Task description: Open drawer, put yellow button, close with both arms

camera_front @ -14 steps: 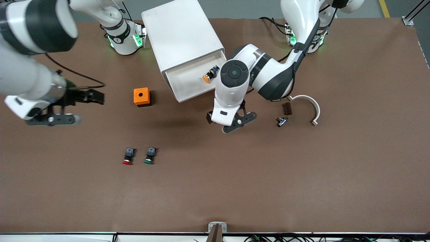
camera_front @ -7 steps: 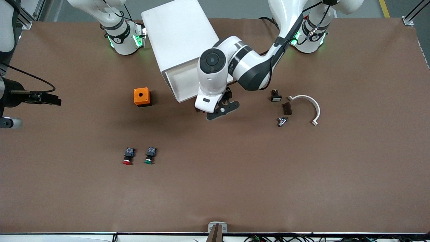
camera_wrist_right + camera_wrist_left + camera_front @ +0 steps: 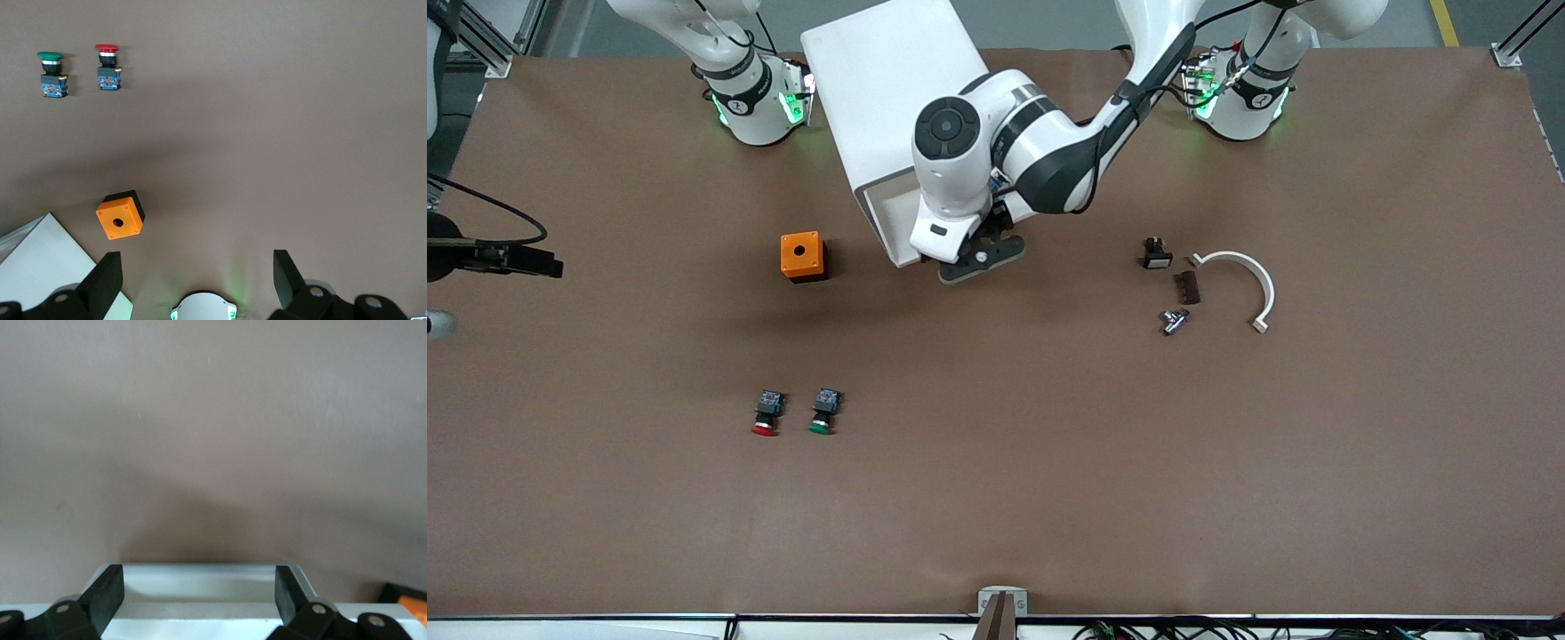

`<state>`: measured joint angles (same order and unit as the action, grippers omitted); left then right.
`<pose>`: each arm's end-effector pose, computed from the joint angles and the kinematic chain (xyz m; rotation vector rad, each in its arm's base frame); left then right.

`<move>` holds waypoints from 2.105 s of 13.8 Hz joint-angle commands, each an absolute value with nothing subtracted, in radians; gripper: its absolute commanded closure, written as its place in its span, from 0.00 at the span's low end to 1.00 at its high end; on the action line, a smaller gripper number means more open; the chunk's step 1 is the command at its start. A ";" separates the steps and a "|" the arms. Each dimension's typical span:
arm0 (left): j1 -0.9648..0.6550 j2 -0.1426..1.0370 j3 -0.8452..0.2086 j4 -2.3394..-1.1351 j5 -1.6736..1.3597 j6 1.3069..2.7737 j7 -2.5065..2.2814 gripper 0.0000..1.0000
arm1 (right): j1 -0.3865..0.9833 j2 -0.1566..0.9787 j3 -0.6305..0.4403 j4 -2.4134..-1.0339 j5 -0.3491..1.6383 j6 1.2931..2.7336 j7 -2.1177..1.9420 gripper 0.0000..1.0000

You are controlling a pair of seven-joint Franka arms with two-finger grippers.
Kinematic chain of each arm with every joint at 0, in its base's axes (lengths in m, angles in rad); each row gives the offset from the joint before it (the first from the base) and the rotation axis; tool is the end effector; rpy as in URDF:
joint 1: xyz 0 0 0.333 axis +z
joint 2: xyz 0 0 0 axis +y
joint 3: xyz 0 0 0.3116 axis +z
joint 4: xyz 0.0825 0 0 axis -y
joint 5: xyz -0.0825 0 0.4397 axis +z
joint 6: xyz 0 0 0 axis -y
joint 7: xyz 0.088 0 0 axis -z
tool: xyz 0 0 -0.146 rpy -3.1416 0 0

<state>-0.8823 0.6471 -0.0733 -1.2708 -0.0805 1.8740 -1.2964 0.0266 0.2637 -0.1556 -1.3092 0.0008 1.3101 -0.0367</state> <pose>0.4496 -0.6337 0.3119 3.0652 0.5900 -0.1988 0.6433 -0.0717 0.5319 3.0931 -0.1427 -0.4080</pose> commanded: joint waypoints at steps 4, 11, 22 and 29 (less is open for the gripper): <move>-0.906 0.629 -0.100 -1.304 -0.198 1.881 -1.348 0.01 | -0.015 0.262 -0.132 -1.243 0.008 1.275 -0.049 0.00; -0.905 0.637 -0.100 -1.336 -0.376 1.879 -1.367 0.01 | -0.041 0.204 -0.129 -1.247 0.014 1.216 -0.054 0.00; -0.859 0.608 -0.087 -1.353 -0.448 1.879 -1.351 0.01 | -0.012 -0.136 -0.126 -1.698 0.012 1.551 -0.095 0.00; -0.701 0.378 -0.058 -1.345 -0.140 1.800 -1.269 0.01 | -0.006 -0.135 -0.126 -1.690 0.009 1.552 -0.097 0.00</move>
